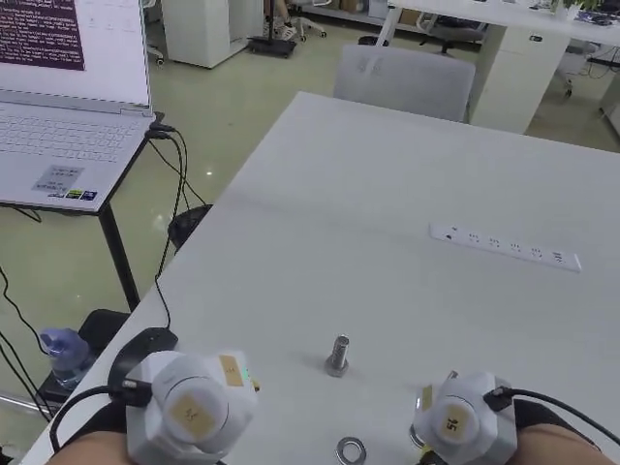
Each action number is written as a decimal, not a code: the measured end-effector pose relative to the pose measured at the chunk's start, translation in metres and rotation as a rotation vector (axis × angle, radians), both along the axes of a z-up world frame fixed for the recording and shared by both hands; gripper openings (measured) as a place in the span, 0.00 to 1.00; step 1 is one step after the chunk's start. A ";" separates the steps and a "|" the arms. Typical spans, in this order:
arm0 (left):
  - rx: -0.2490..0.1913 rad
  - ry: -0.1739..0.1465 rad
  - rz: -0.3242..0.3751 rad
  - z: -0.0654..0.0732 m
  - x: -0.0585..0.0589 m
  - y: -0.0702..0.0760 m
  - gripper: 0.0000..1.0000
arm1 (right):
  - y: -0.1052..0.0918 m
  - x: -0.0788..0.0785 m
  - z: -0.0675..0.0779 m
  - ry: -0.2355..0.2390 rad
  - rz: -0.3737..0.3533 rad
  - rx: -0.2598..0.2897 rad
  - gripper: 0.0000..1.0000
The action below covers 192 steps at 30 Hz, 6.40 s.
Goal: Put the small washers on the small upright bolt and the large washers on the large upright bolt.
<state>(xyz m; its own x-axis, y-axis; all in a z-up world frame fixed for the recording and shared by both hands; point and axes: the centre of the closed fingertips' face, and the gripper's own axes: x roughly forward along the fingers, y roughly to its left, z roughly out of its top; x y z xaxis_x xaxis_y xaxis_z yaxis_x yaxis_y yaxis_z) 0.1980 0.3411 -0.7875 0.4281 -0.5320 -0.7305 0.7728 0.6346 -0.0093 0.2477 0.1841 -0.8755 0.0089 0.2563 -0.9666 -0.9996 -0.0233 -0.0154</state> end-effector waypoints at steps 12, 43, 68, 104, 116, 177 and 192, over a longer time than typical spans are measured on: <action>-0.023 -0.010 0.011 0.000 0.004 -0.002 0.77 | -0.013 0.008 0.003 0.012 -0.032 -0.002 0.12; -0.017 -0.007 0.000 -0.006 0.012 -0.004 0.82 | -0.031 0.098 0.066 -0.077 -0.159 0.038 0.12; -0.009 -0.002 0.005 -0.009 0.019 -0.002 0.83 | -0.019 0.116 0.058 -0.065 -0.163 0.038 0.12; 0.009 0.037 0.019 -0.018 0.016 0.014 0.77 | -0.021 0.116 0.012 -0.027 -0.164 -0.022 0.13; 0.014 0.054 0.013 -0.021 0.014 0.015 0.75 | -0.021 0.118 0.011 -0.011 -0.167 -0.027 0.13; 0.024 -0.002 0.012 -0.001 0.016 0.013 0.77 | 0.009 0.067 0.049 -0.005 0.071 0.068 0.36; -0.033 -0.052 -0.007 0.006 0.019 0.002 0.78 | 0.005 0.054 0.022 0.017 0.063 0.057 0.35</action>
